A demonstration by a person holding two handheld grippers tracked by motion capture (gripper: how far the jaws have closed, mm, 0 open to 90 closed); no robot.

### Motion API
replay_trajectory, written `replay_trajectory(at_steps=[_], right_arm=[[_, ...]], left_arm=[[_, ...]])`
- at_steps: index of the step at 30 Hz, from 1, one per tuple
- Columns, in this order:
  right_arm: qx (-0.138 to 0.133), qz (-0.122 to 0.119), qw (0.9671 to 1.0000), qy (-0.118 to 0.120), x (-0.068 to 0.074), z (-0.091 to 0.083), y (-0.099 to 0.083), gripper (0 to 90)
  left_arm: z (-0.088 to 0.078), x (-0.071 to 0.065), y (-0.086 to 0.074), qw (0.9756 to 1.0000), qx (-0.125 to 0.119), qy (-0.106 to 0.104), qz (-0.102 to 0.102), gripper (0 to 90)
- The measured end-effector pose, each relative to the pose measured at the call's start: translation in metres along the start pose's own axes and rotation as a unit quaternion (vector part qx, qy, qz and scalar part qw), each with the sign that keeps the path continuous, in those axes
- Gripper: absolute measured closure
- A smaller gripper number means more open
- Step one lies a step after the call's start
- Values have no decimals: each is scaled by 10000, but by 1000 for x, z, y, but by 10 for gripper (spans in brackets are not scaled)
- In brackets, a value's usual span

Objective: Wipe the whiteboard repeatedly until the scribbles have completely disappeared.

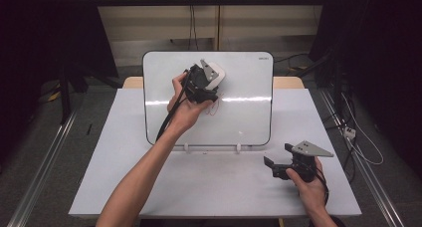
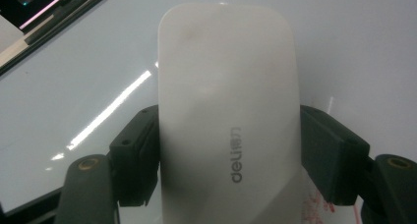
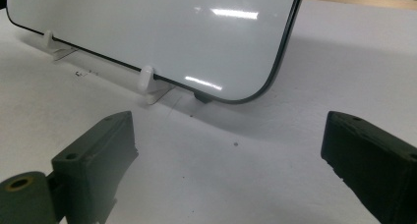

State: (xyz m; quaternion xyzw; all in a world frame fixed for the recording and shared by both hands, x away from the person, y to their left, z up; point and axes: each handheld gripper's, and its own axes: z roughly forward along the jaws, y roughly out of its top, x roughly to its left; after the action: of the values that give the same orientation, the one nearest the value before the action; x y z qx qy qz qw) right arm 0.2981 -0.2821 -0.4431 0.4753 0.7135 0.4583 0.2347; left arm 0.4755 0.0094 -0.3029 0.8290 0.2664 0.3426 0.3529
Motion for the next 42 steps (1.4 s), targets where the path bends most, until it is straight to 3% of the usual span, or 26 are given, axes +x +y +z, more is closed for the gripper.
replay_trajectory(at_steps=[8,10,15,19,23,25,29,34,42], right_arm=[[14,-26,10000,3,1,1,0,64],[16,-32,10000,3,1,1,0,63],[19,-29,10000,-5,0,1,0,64],[18,-31,10000,7,1,1,0,64],[22,-29,10000,5,1,1,0,64],[17,-30,10000,8,1,1,0,64],[20,-34,10000,6,0,1,0,64],[28,25,10000,-10,-2,1,-1,64],[17,30,10000,-24,-1,0,-1,63]], left_arm=[[2,-7,0,10000,24,-9,44,297],[2,-8,-1,9999,39,-118,57,297],[4,-21,-3,9998,47,-124,170,297],[3,-22,-4,9997,58,-181,182,297],[7,-38,-6,9991,70,-235,350,297],[6,-41,-6,9992,75,-217,335,297],[6,-36,-6,9989,40,-375,280,297],[3,-30,-5,9994,22,-257,221,299],[-4,8,-4,9998,5,-169,-57,300]])
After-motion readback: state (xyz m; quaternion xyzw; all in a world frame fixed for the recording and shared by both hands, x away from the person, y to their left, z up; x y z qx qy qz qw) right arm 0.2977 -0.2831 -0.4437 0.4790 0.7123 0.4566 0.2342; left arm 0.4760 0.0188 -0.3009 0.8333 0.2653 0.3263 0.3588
